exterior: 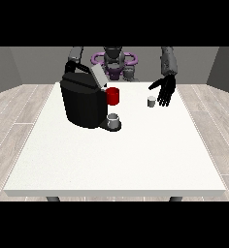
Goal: Insert the coffee pod into the coffee machine and close the lid
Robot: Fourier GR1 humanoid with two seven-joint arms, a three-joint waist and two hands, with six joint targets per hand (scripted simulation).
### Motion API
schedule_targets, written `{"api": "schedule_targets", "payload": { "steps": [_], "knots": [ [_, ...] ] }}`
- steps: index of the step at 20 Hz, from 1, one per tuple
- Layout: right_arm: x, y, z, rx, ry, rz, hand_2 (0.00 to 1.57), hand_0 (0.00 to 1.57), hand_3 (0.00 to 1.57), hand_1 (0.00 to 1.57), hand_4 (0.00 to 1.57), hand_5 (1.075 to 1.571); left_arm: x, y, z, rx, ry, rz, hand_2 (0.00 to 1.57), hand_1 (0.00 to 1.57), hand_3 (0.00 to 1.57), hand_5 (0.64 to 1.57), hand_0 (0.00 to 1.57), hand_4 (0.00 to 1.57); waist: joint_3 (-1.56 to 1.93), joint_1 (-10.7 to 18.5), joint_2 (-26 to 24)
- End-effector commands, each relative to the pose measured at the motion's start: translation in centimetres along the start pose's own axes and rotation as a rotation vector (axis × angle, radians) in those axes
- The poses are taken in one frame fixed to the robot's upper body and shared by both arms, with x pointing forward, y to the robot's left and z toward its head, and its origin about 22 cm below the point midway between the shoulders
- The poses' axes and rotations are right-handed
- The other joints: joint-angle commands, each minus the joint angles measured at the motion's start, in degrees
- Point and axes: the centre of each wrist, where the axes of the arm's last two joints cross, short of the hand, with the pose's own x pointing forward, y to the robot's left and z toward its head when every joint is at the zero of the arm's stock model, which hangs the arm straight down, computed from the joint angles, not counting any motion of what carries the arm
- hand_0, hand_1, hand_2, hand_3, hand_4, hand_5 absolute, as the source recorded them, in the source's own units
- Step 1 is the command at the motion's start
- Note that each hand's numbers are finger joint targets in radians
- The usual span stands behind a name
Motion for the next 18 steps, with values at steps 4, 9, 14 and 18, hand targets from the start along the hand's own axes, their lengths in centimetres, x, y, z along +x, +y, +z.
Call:
{"api": "schedule_targets", "payload": {
  "steps": [4,9,14,18],
  "knots": [
    [-1.9,0.9,-0.8,0.021,0.083,-0.056,0.0,0.0,0.0,0.0,0.0,1.571,2.3,-0.4,-2.7,0.042,-0.031,-0.101,0.97,0.95,0.66,1.571,0.95,0.0,0.03,1.19,-0.25],
    [-0.5,1.4,-1.8,0.017,0.039,-0.007,0.0,0.0,0.0,0.0,0.0,1.571,2.1,-3.6,-3.2,0.089,-0.094,-0.263,1.13,1.07,0.93,1.571,1.07,0.46,0.0,0.18,2.03],
    [-2.4,1.0,-2.4,0.032,0.056,-0.005,0.0,0.0,0.0,0.0,0.0,1.571,2.6,-3.2,-4.0,-0.033,-0.056,-0.367,0.95,0.76,0.81,1.571,0.76,0.34,0.04,1.58,1.2],
    [-4.2,0.9,-2.0,0.027,0.096,-0.019,0.0,0.0,0.0,0.0,0.0,1.571,2.1,-3.6,-3.8,-0.098,-0.02,-0.458,1.0,0.88,0.82,1.571,0.88,0.28,0.05,2.67,0.51]
  ]
}}
